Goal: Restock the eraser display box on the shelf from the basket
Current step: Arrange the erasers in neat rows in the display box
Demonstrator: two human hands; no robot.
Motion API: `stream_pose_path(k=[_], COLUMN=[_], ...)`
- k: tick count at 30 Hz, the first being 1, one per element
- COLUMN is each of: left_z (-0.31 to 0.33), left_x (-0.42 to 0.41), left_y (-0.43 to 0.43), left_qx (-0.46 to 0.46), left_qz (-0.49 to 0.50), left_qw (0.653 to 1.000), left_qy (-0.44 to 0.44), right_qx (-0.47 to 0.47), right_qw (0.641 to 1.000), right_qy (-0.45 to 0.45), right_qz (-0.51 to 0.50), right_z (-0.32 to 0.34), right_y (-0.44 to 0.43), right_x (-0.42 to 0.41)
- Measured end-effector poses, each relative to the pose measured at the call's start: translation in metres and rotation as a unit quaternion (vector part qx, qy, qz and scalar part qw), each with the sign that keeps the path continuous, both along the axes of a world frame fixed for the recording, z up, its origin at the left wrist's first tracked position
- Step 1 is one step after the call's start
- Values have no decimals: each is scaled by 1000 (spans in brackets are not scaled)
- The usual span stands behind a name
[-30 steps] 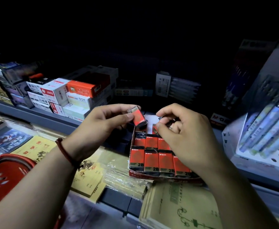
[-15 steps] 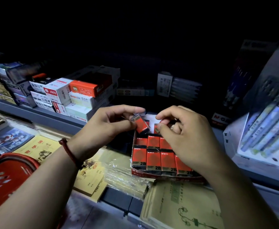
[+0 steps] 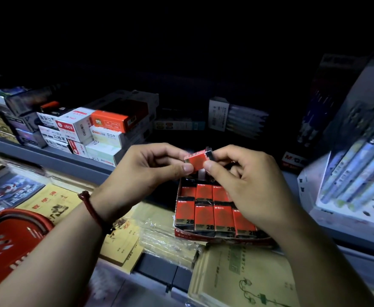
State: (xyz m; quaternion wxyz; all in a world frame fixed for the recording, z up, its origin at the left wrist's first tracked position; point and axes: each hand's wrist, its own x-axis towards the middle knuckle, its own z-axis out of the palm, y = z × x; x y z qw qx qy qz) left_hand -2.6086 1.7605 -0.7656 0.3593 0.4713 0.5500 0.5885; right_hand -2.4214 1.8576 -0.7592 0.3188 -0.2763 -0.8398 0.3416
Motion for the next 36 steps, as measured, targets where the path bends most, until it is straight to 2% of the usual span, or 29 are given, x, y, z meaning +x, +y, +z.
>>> stream_pose_path(k=[4,9,13,17,21,26,32,36], left_z=[0,-1,-3,-1,0,-4,-7,-4], left_x=[1,3,6,2,-8,-16,-21,-22], left_y=[0,2,2,1,-3,-3,-2,-4], left_qx=[19,60,36,30,13,3,-6,9], left_qz=[6,-21,-45,-1,34,9,-27,-27], left_qw=[999,995,991,988,976,946,950,911], left_qy=[32,71,120,155,214,323,311,412], right_qx=[-12,30,24,-15,-18,-18,-6,-20], right_qw=[1000,996,999,1000,1000,1000,1000,1000], right_qy=[-15,-82,-49,7,7,7,1,10], right_qz=[11,26,6,8,13,13,4,-13], right_z=[-1,2,0,1,0,0,-3,-3], right_y=[1,-2,-1,0,0,-1,2,4], right_x=[2,1,0,1,1,1,1,0])
